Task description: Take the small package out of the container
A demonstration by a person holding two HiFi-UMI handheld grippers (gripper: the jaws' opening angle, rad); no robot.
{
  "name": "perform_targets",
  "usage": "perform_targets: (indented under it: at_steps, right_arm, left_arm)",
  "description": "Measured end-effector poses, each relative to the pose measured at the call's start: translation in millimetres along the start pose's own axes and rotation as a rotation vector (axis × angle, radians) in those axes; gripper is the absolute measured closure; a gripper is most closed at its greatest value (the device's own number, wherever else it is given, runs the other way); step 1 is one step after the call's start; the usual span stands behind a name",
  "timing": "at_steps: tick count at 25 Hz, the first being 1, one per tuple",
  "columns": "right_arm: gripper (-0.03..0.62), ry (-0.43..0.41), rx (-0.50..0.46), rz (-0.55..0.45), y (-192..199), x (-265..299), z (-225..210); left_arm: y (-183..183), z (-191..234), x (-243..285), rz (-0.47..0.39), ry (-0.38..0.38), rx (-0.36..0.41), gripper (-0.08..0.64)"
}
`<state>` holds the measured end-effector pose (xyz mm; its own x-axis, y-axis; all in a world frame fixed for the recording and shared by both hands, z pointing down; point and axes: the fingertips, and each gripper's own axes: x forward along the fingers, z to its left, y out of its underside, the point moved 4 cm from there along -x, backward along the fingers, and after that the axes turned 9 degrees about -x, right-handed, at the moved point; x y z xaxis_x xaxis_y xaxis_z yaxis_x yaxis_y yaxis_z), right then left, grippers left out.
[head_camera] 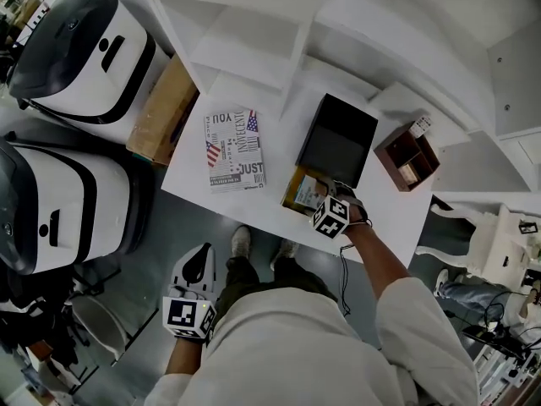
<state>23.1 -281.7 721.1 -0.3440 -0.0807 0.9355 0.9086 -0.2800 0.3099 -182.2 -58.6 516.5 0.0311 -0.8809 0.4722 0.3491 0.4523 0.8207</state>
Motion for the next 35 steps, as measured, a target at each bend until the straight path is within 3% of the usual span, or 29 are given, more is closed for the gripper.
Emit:
perform_targets:
  at_steps: [22,35]
  right_arm:
    - [0.17,0.431,0.233,-0.414,-47,-165,-22]
    - [0.17,0.633,0.341,-0.701,-67,-261,-14]
  left_arm:
    - [-44,-40,21,-0.063,0.148,0.111,0.552]
    - [-53,-62,30,-0.064,0.216,0.162,0.552]
